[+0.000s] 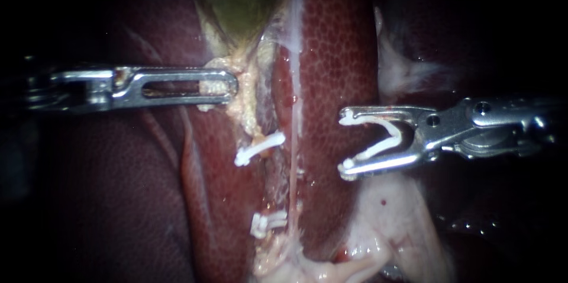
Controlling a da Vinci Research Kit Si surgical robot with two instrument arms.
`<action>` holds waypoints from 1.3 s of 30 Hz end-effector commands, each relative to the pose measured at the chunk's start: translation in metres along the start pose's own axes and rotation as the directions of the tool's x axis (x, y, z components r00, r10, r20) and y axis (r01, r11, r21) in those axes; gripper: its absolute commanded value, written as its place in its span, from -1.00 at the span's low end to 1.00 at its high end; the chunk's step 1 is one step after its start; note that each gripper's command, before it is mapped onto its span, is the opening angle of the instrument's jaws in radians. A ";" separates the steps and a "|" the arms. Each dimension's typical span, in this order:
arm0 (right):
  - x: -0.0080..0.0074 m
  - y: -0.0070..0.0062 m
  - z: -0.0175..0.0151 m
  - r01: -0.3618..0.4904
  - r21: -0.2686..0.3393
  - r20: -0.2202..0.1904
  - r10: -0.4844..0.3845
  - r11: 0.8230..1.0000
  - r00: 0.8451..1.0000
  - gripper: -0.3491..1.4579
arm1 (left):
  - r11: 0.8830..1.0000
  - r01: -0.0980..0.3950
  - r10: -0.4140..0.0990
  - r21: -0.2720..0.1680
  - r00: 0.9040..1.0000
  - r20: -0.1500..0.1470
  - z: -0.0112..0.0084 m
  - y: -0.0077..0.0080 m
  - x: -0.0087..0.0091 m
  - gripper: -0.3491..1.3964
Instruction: Clipping first clip right tube
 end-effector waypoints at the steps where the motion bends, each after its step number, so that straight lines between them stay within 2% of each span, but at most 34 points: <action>1: 0.0000 0.0000 0.0000 0.000 0.000 0.000 0.000 1.000 1.000 0.05 | 1.000 0.004 -0.004 -0.001 1.000 0.006 -0.0004 -0.0001 -0.0003 -1.00; 3: -0.0001 0.0000 0.0000 0.000 0.000 0.000 0.000 1.000 1.000 0.05 | 1.000 0.015 -0.015 -0.003 1.000 0.016 -0.0014 -0.0003 -0.0009 -1.00; 10: -0.0001 0.0000 0.0001 0.000 0.000 0.000 0.000 1.000 1.000 0.05 | 1.000 0.006 -0.006 -0.001 0.999 0.041 -0.0037 -0.0013 -0.0026 -1.00; 18: -0.0005 0.0000 0.0007 0.003 0.009 -0.001 -0.003 1.000 1.000 0.05 | 1.000 0.002 -0.002 -0.001 0.999 0.047 -0.0041 -0.0016 -0.0028 -1.00; 21: -0.0017 0.0001 0.0016 0.010 0.019 -0.002 -0.010 1.000 1.000 0.05 | 1.000 0.002 -0.002 -0.001 0.999 0.047 -0.0041 -0.0015 -0.0028 -1.00; 28: -0.0057 0.0011 0.0049 -0.009 0.043 0.007 0.008 0.999 1.000 0.05 | 1.000 0.002 -0.002 -0.001 0.999 0.047 -0.0041 -0.0014 -0.0028 -1.00; 39: -0.0127 0.0034 0.0089 -0.093 0.050 0.080 0.088 0.994 0.993 0.05 | 1.000 0.001 -0.001 -0.001 0.999 0.047 -0.0041 -0.0014 -0.0027 -1.00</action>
